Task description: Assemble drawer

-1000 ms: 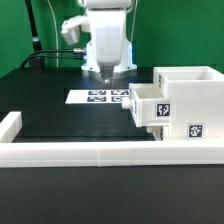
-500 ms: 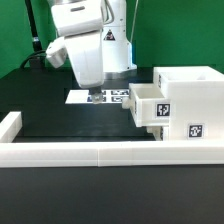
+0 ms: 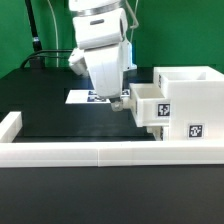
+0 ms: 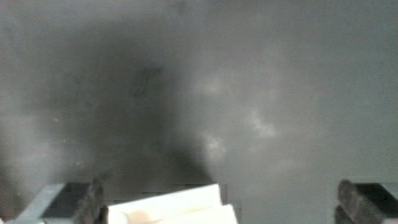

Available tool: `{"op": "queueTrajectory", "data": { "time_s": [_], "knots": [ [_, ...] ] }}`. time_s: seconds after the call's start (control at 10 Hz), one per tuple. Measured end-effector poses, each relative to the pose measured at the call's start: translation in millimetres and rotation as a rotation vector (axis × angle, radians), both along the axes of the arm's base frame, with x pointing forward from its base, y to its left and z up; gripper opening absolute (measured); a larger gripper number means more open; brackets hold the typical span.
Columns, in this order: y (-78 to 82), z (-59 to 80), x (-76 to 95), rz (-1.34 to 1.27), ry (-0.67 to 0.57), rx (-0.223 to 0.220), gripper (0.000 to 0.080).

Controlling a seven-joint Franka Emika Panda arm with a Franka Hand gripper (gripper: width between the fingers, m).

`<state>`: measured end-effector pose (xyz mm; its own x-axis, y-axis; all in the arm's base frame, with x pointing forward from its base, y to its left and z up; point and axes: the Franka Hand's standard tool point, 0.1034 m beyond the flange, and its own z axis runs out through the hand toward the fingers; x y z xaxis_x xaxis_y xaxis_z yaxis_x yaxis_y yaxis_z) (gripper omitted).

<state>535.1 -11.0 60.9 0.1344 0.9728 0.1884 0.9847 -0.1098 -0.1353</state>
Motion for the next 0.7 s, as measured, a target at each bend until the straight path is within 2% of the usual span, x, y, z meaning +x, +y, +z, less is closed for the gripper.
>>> {"op": "queueTrajectory", "data": {
  "time_s": [0.5, 0.7],
  "knots": [
    [37.0, 0.4, -1.4, -0.074, 0.029, 0.008, 0.0649],
    [43.8, -1.8, -3.0, -0.102, 0.043, 0.006, 0.0649]
  ]
}}
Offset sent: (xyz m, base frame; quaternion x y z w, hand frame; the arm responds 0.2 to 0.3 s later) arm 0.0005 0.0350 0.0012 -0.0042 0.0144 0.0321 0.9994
